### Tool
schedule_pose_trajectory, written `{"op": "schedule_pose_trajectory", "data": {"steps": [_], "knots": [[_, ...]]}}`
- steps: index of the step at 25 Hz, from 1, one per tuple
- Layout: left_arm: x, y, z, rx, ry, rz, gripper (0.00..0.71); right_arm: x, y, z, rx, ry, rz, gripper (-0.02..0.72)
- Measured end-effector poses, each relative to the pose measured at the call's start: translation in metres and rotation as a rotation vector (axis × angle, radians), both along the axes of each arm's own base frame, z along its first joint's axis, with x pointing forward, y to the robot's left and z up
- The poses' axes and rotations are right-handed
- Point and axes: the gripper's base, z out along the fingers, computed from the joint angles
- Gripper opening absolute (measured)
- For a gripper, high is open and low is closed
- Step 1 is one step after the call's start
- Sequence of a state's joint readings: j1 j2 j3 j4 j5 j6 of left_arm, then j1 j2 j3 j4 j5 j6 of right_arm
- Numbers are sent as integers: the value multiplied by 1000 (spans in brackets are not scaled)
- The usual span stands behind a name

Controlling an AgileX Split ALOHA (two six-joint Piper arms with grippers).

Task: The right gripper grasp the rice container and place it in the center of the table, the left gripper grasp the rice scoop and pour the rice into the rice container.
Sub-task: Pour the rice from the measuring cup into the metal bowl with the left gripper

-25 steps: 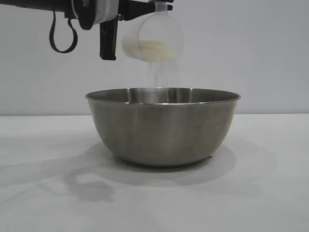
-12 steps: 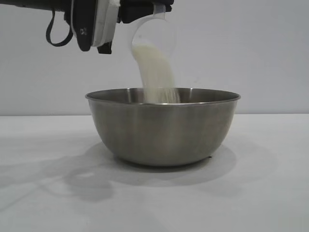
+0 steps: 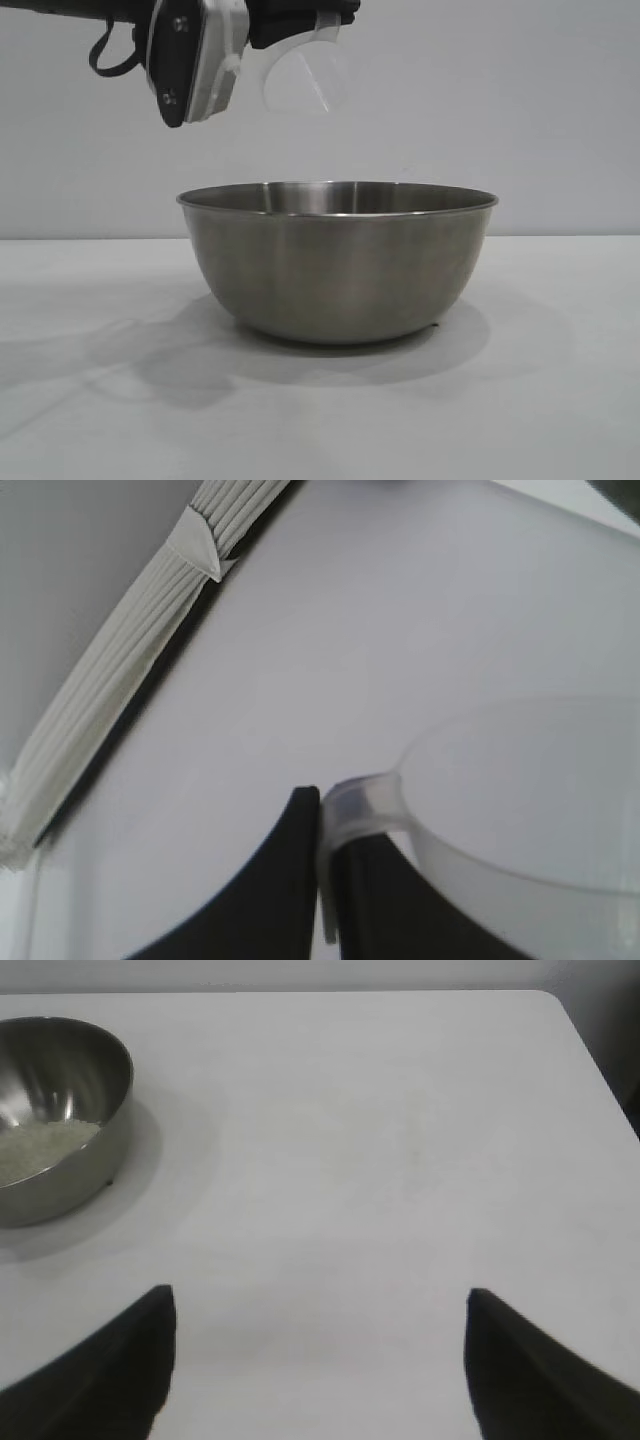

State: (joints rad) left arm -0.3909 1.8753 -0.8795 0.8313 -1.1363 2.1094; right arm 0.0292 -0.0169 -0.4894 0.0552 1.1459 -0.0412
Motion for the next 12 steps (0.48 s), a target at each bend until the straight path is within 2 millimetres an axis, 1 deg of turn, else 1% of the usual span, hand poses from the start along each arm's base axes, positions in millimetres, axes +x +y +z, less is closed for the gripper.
{"op": "schedule_pose_trajectory", "data": {"steps": [7,9,12], "knots": [[0,0,0,-2,3,1,0,0,0,0,0,0,0,533],[2,1,1,-29,36,18,0,0,0,0,0,0,0,533],[7,4,4,-115,121,81,0,0,0,0,0,0,0,533]]}}
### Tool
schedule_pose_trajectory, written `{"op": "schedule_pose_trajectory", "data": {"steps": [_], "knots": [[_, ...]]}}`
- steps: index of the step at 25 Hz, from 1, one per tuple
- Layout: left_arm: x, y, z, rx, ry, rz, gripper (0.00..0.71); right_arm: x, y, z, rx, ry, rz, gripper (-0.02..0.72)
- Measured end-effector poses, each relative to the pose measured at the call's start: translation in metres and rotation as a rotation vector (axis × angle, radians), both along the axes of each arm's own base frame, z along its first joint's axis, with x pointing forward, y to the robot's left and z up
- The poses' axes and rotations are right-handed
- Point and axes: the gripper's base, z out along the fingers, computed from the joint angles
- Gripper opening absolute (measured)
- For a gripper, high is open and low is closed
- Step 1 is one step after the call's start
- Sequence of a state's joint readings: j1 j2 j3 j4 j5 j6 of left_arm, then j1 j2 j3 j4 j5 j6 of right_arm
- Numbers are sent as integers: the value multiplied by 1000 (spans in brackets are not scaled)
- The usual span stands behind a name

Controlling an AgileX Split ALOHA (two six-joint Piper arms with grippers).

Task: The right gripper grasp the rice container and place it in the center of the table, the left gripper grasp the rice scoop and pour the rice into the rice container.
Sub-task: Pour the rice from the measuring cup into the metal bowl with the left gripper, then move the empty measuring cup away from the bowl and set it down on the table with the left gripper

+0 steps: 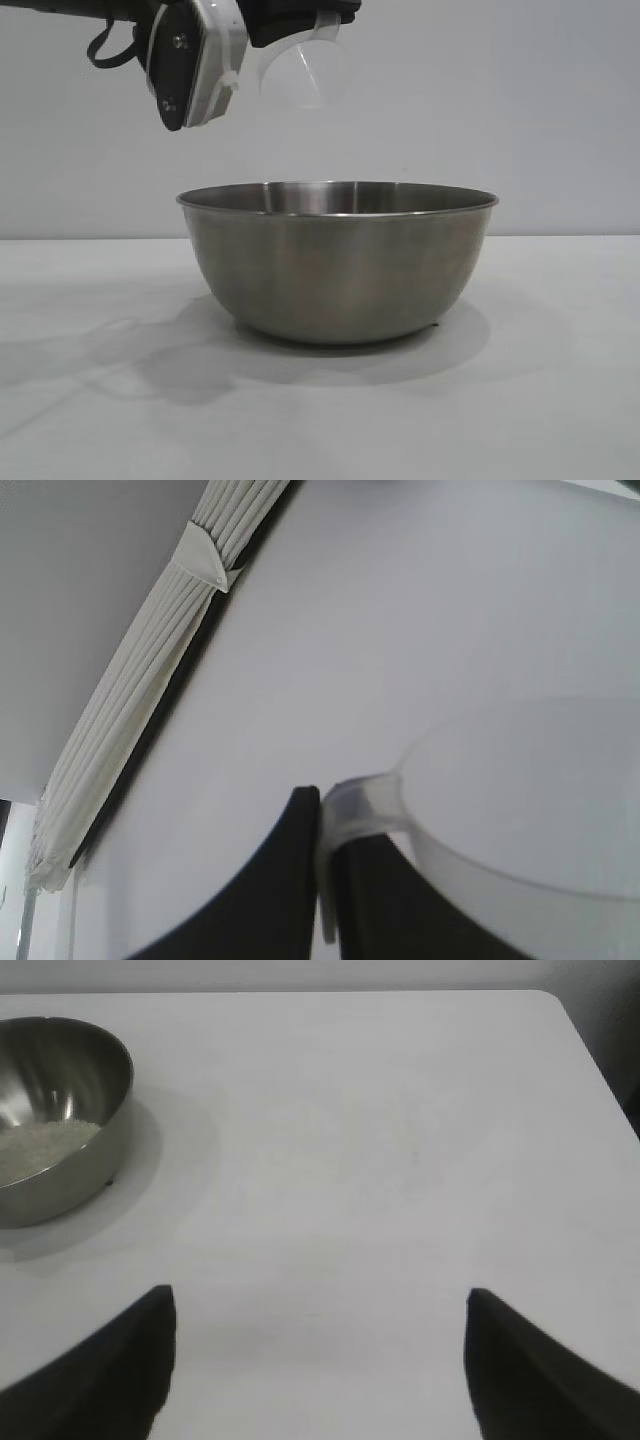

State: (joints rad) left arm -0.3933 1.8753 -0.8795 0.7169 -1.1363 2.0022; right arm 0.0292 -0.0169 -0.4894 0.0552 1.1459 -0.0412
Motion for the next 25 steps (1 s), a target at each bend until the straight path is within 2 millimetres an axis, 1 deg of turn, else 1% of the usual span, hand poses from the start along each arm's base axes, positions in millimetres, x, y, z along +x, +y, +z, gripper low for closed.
{"op": "schedule_pose_trajectory", "data": {"steps": [4,9,13,17,20,25], "knots": [[10,8,5,-172,154,111,0,0,0,0,0,0,0,533],[22,20,10,-460,383,236,0,0,0,0,0,0,0,533],[31,34,12,-801,617,313,0,0,0,0,0,0,0,533],[36,46,12,-1137,808,336,0,0,0,0,0,0,0,533],[39,54,11,-1345,902,341,0,0,0,0,0,0,0,533],[34,71,-2,-1670,1038,363,0,0,0,0,0,0,0,533]]}}
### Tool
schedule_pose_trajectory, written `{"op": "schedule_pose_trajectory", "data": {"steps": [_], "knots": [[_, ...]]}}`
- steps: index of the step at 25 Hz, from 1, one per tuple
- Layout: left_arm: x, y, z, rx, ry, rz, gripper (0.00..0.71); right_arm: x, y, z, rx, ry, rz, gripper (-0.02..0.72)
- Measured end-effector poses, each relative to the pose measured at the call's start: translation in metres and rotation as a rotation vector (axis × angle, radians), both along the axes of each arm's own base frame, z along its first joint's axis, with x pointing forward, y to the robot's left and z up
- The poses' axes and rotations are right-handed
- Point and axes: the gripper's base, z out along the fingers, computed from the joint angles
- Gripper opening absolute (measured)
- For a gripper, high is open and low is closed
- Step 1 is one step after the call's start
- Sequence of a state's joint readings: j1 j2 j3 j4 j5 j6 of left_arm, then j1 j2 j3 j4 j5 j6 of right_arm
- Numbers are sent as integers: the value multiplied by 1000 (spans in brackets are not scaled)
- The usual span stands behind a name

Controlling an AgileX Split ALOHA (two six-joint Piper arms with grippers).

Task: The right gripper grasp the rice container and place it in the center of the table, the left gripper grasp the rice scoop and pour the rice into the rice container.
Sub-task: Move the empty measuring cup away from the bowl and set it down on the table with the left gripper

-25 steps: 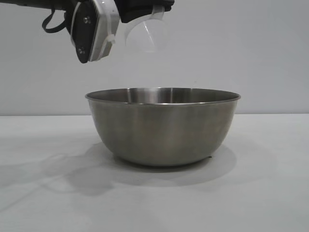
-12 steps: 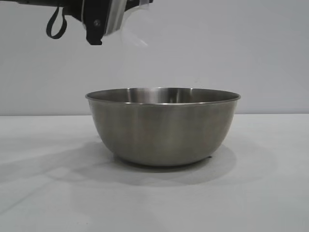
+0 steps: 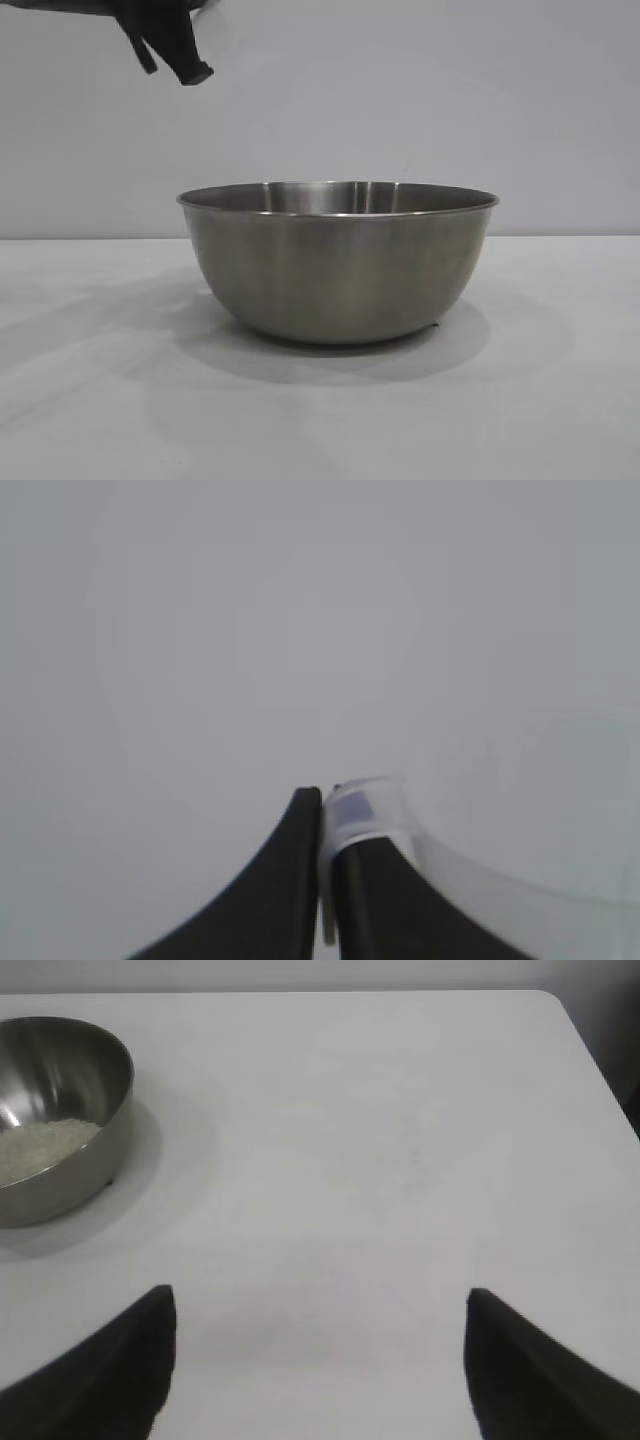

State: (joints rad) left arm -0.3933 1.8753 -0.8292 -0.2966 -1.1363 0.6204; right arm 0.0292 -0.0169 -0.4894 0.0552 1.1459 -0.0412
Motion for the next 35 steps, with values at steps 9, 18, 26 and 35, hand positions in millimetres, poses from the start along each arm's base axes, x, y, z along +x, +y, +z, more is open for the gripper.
{"op": "schedule_pose_trajectory", "data": {"steps": [9,18,26,35], "knots": [[-16,18,-49,-268,198,95,0,0,0,0,0,0,0,533],[-26,24,-99,-332,353,133,0,0,0,0,0,0,0,533],[-27,26,-114,-328,391,165,0,0,0,0,0,0,0,533],[-27,33,-124,-357,414,193,0,0,0,0,0,0,0,533]]}}
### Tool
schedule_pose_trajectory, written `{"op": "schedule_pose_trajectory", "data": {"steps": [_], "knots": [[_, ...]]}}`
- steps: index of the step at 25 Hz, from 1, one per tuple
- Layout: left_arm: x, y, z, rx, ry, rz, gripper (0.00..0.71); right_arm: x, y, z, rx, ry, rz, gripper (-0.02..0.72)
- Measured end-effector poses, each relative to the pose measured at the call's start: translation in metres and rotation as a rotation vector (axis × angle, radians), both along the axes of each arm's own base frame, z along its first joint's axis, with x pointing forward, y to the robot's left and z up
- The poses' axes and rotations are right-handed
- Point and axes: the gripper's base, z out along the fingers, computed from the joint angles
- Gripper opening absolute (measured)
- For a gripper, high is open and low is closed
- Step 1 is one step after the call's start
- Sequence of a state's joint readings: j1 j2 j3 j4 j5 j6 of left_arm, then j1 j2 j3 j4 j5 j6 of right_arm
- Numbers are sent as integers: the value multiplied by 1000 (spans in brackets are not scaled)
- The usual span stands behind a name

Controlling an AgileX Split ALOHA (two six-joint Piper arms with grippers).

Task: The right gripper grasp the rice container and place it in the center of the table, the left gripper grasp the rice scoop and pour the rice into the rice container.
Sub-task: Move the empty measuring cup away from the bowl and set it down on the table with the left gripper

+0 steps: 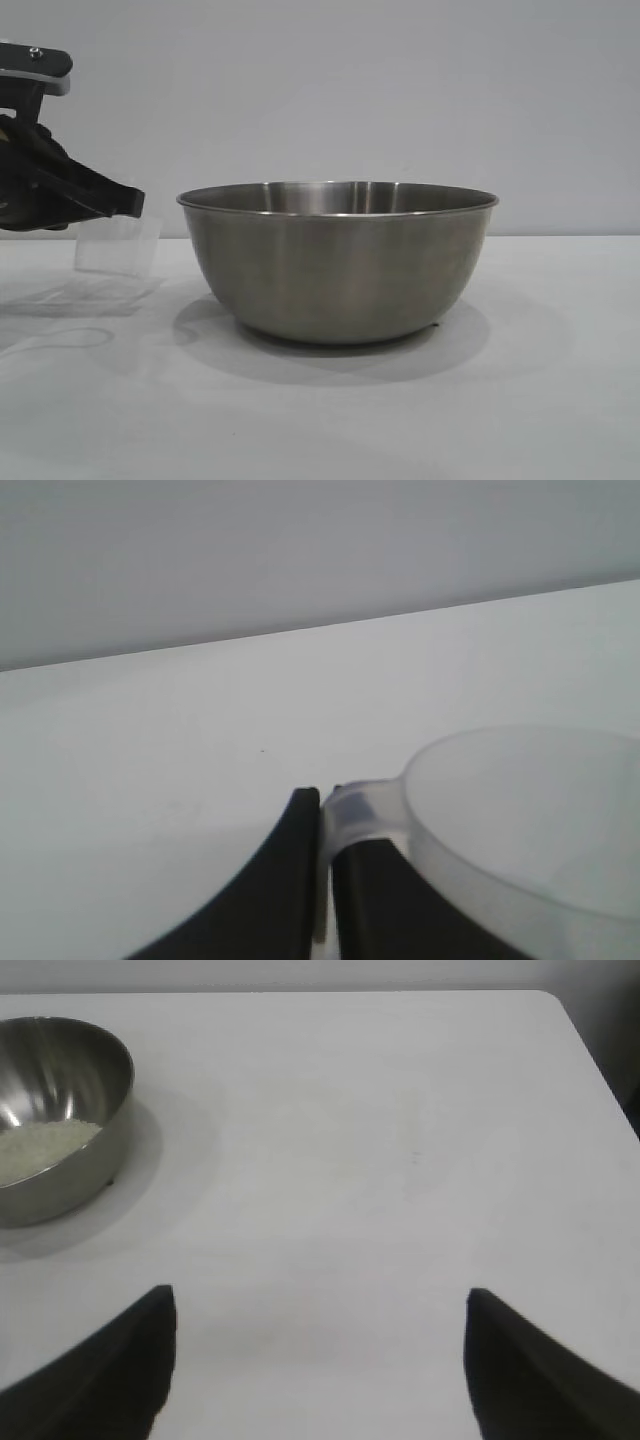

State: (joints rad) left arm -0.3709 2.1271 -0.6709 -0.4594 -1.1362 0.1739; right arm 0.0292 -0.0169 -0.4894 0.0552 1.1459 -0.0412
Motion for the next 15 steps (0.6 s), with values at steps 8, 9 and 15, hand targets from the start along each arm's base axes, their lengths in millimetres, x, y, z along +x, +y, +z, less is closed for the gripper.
{"op": "schedule_pose_trajectory", "data": {"steps": [8,9,15], "knots": [[2,7,-2,-33,2,26,0,0,0,0,0,0,0,533],[2,7,-2,-33,2,26,0,0,0,0,0,0,0,533],[-2,8,-4,-28,15,22,143,0,0,0,0,0,0,533]]}}
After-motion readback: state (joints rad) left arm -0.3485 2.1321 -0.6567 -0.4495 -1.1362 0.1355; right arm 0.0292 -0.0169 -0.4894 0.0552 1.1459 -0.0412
